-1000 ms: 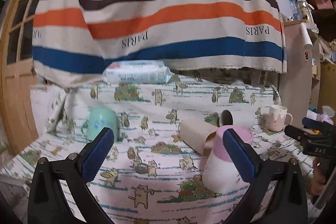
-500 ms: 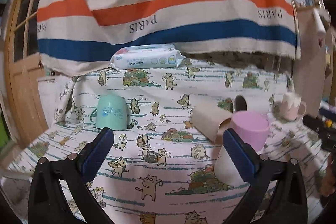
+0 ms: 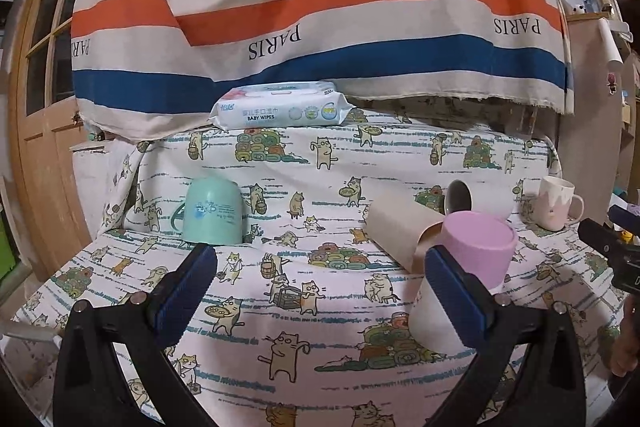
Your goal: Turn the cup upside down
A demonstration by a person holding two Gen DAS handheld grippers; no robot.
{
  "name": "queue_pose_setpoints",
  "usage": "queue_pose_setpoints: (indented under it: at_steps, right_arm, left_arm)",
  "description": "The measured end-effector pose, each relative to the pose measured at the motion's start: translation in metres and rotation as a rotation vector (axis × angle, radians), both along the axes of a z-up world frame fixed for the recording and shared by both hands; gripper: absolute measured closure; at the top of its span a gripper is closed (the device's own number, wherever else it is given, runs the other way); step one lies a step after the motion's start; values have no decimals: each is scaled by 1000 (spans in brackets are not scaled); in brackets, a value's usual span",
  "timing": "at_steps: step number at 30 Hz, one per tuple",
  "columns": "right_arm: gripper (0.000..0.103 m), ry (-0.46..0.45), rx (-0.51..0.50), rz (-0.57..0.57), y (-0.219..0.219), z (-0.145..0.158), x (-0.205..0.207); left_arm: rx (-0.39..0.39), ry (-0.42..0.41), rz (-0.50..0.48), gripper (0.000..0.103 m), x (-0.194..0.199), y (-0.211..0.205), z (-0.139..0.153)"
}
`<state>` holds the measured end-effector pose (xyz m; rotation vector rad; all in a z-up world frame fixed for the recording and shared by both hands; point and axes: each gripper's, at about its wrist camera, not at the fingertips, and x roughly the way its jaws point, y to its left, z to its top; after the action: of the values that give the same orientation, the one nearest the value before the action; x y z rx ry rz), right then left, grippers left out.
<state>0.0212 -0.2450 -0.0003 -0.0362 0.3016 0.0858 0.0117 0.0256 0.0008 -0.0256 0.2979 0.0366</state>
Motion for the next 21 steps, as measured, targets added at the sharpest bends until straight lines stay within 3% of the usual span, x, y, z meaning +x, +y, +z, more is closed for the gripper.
queue_pose_setpoints:
  at_steps: [21]
  right_arm:
    - [0,0,-1,6,0,-1,0]
  left_arm:
    - [1,-1,5,0,0,2,0]
